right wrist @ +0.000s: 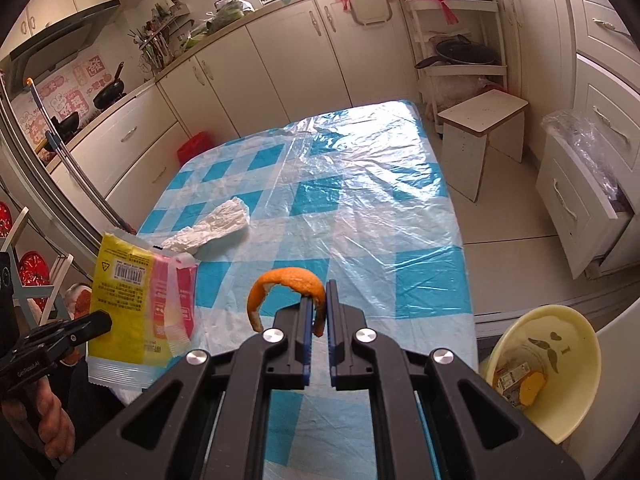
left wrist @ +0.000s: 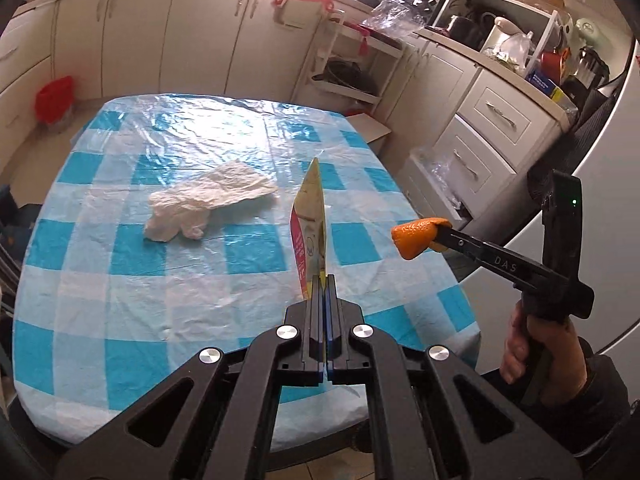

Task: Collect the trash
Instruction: 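Carry pack with left and peel with right over yellow bin, open both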

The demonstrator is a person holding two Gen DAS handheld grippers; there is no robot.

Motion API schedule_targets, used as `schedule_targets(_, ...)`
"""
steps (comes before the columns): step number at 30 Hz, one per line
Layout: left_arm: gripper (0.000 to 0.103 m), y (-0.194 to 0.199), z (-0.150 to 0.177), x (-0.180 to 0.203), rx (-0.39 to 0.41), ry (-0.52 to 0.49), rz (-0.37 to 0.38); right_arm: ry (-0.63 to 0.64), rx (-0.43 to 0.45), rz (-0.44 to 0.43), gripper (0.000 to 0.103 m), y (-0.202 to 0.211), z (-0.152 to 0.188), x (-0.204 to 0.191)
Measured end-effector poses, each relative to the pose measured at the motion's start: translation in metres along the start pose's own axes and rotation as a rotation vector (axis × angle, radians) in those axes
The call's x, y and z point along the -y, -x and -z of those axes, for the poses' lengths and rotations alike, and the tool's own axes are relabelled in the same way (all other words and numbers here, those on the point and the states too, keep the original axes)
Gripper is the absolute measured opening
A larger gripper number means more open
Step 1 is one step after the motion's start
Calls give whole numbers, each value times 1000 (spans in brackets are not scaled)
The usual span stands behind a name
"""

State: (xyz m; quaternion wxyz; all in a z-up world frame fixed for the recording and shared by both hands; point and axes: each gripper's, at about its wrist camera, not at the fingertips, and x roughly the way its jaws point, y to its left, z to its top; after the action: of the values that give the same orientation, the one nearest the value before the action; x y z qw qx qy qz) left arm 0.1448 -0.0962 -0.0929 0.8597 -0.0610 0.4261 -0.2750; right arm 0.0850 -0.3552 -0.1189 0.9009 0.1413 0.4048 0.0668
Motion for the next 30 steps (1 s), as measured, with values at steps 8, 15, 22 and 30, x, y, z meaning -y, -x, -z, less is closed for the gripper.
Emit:
schedule_targets(8, 1, -26, -16, 64, -9, -71, 112, -62, 41, 73, 7, 42, 4, 49)
schedule_targets(15, 1, -48, -22, 116, -39, -130, 186, -81, 34, 170, 7, 80, 0, 95)
schedule_targets(22, 1, -80, -20, 165, -86, -173, 227, -222, -6, 231, 7, 82, 17, 149)
schedule_targets(30, 1, -123, -9, 203, -159, -187, 278, -253, -90, 353, 7, 79, 25, 175)
